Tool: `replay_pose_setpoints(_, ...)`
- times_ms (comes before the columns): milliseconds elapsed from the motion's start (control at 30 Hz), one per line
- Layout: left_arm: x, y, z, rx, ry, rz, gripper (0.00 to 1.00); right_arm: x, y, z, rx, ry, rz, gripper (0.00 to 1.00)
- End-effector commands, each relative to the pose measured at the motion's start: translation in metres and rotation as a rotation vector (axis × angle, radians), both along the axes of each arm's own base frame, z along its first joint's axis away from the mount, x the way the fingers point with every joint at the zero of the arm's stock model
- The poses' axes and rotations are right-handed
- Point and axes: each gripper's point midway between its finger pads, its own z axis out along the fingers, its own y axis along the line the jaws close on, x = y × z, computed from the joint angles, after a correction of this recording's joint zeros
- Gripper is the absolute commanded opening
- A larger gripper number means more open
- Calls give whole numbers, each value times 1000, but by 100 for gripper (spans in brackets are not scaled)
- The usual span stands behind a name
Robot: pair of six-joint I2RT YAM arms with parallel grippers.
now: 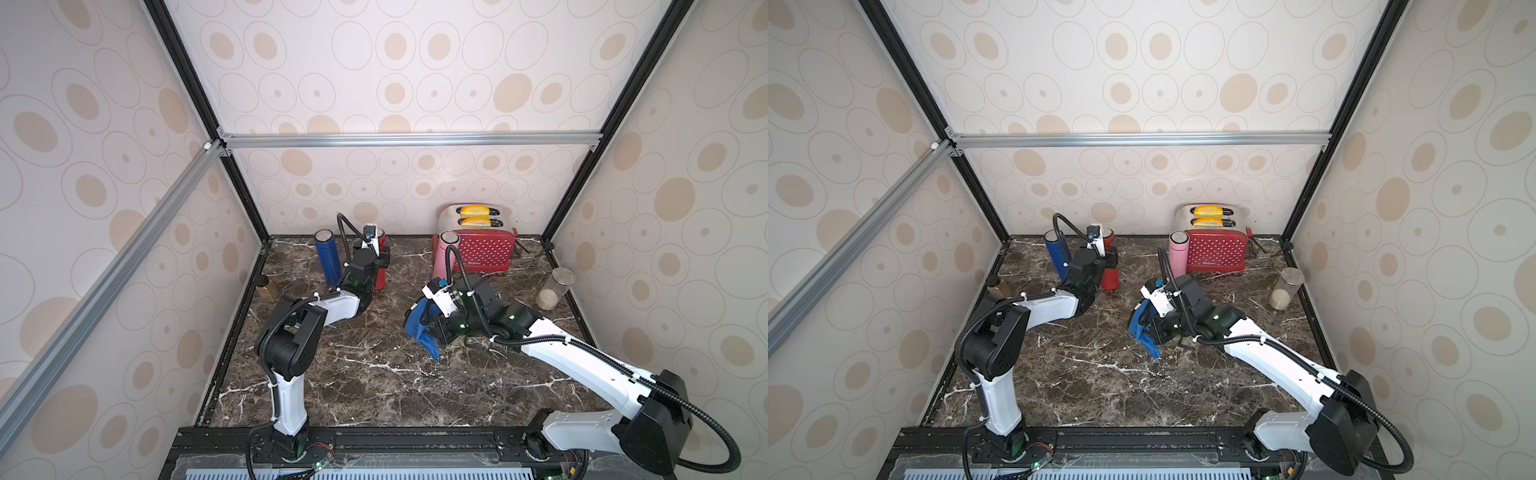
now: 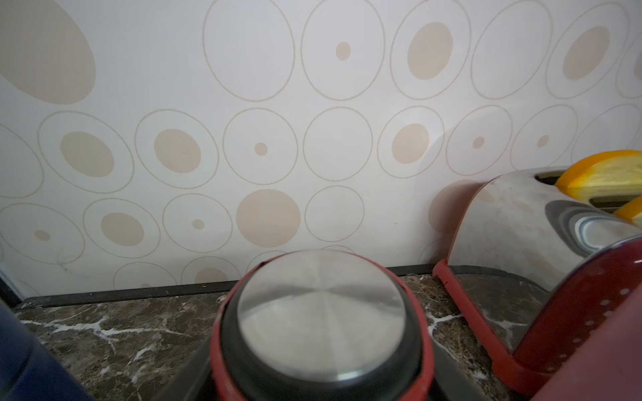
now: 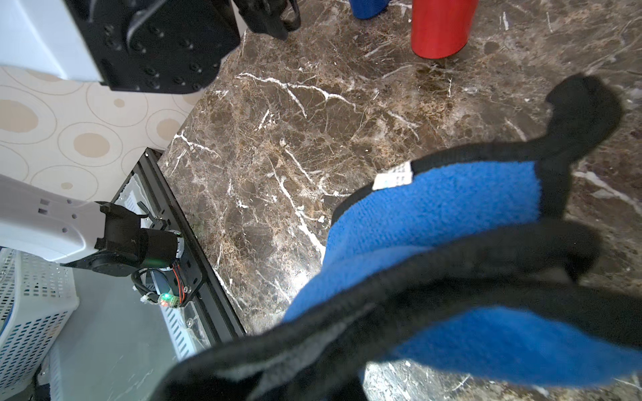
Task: Wipe the surface of the thermos
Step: Place the thermos at the center of the board.
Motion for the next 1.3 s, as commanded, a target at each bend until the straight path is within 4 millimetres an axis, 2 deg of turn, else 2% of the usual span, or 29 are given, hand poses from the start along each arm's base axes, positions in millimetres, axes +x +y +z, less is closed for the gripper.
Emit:
replay_pose_setpoints(0,6,9,75,-86,-254,50,0,6,3,8,17,-9,10,0)
replay_pose_setpoints(367,20,13,42,-91,-288,81,0,15,6,-3,6,26,11,0)
replay_pose_setpoints(633,26,5,30,-82,-283,46,0,18,6,-5,7,37,7,0)
replay_pose_setpoints(867,24,0,20,-52,-257,20,28,18,6,-6,8,37,7,0)
replay_pose_setpoints(1100,23,-1,13,-35,-232,8,63,18,7,-6,13,39,10,0)
replay_pose_setpoints(1267,24,-2,14,-34,-223,10,80,17,5,-6,11,36,6,0)
